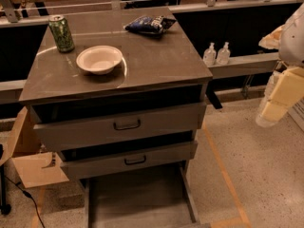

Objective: Place blue chip bag into bottom drawer

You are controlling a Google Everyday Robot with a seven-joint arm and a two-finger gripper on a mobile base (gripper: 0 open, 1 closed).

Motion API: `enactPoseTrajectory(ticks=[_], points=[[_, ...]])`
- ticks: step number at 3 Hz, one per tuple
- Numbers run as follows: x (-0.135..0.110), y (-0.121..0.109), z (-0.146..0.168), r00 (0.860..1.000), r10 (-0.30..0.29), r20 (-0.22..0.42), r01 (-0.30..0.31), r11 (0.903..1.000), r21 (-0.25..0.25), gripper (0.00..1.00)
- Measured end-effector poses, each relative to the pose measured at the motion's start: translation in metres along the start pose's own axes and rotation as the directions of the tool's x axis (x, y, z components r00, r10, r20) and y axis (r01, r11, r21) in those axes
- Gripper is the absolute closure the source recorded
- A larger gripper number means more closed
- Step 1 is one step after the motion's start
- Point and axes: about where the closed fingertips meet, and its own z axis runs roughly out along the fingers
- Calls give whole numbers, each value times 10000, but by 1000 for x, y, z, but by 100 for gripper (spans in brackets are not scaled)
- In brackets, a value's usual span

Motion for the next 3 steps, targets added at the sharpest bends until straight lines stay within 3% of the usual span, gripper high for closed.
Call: enactPoseTrajectory(ticks=[1, 2, 3], points=[[13, -13, 4, 9874, 1291, 913, -1377, 9859, 956, 0], [32, -47, 2, 9490, 2295, 2161, -2724, 9421, 1957, 0], [15, -110, -3, 8913, 2173, 3980, -3419, 8986, 2750, 0]])
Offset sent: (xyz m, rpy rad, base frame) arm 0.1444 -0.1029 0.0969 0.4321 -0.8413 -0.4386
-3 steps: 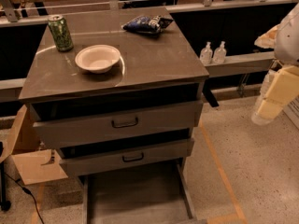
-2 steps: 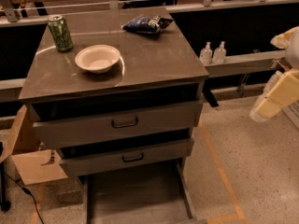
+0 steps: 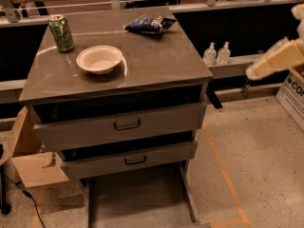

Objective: Place blue chip bag into bottom drawer

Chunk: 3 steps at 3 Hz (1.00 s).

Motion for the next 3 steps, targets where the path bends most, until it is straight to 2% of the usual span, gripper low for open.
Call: enactPoseTrajectory(ticks=[1, 2, 3], points=[[-43, -71, 49, 9839, 179, 1780, -345, 9953, 905, 0], [-63, -110, 145, 9751, 515, 2158, -657, 9961, 594, 0], [-78, -118, 188, 9730, 418, 2268, -530, 9977, 433, 0]])
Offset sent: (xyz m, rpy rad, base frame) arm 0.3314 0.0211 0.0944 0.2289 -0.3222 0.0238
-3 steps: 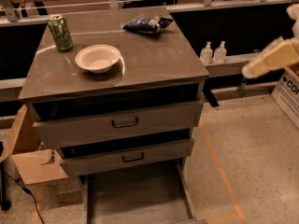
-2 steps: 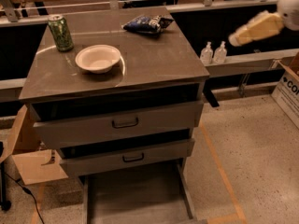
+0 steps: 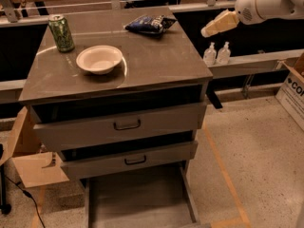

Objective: Place blue chip bag into bottom drawer

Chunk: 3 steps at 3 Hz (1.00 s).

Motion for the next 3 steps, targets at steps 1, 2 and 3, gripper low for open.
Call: enactPoseTrajectory(ticks=[1, 2, 3], points=[[-17, -9, -24, 10000, 63, 32, -66, 9956, 938, 0], [-4, 3, -1, 9882, 1448, 503, -1507, 9779, 1450, 0], [7, 18, 35, 9490, 2949, 1118, -3089, 9407, 1400, 0]])
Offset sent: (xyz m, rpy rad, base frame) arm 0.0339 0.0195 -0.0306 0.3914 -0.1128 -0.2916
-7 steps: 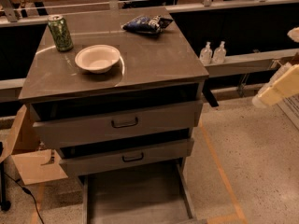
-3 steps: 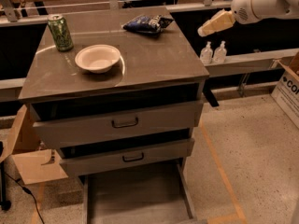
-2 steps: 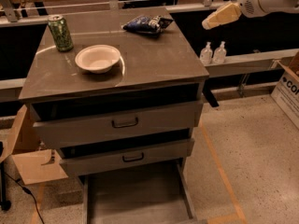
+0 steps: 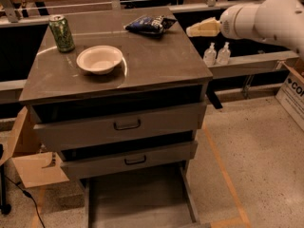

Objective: Place blue chip bag into bottom drawer

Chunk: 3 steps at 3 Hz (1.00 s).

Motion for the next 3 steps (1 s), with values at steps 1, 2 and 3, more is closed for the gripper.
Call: enactPoseTrajectory(ticks=[1, 2, 3], points=[[9, 12, 26, 9929, 1121, 395, -1114, 9936, -187, 0], [5, 30, 54, 9847, 1555, 783, -1502, 9863, -689, 0], [-4, 50, 82, 9784, 1722, 1144, -1561, 9781, -1376, 0]])
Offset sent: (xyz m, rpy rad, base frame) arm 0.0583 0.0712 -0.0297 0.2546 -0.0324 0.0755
